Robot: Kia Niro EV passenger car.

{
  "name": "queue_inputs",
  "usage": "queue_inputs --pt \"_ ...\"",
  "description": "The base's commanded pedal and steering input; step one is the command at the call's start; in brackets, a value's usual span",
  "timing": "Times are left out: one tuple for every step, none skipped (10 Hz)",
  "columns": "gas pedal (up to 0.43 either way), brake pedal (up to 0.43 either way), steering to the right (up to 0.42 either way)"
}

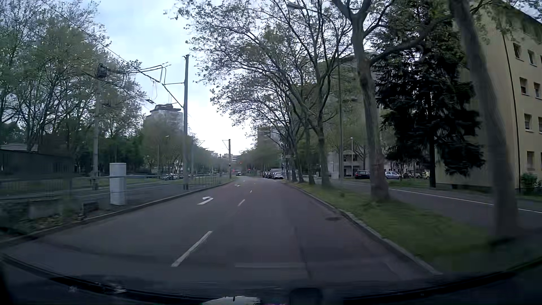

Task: Follow the waypoints while adhering to traffic rules and regulations

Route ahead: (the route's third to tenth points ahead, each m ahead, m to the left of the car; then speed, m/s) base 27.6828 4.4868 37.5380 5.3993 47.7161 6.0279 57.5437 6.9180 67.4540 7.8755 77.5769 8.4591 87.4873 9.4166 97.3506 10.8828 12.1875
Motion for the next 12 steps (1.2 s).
queue_inputs --pt "0.039 0.000 -0.010" --pt "0.039 0.000 -0.010" --pt "0.039 0.000 -0.010" --pt "0.039 0.000 -0.010" --pt "0.039 0.000 -0.010" --pt "0.039 0.000 -0.011" --pt "0.039 0.000 -0.010" --pt "0.039 0.000 -0.010" --pt "0.039 0.000 -0.010" --pt "0.039 0.000 -0.010" --pt "0.039 0.000 -0.009" --pt "0.039 0.000 -0.008"
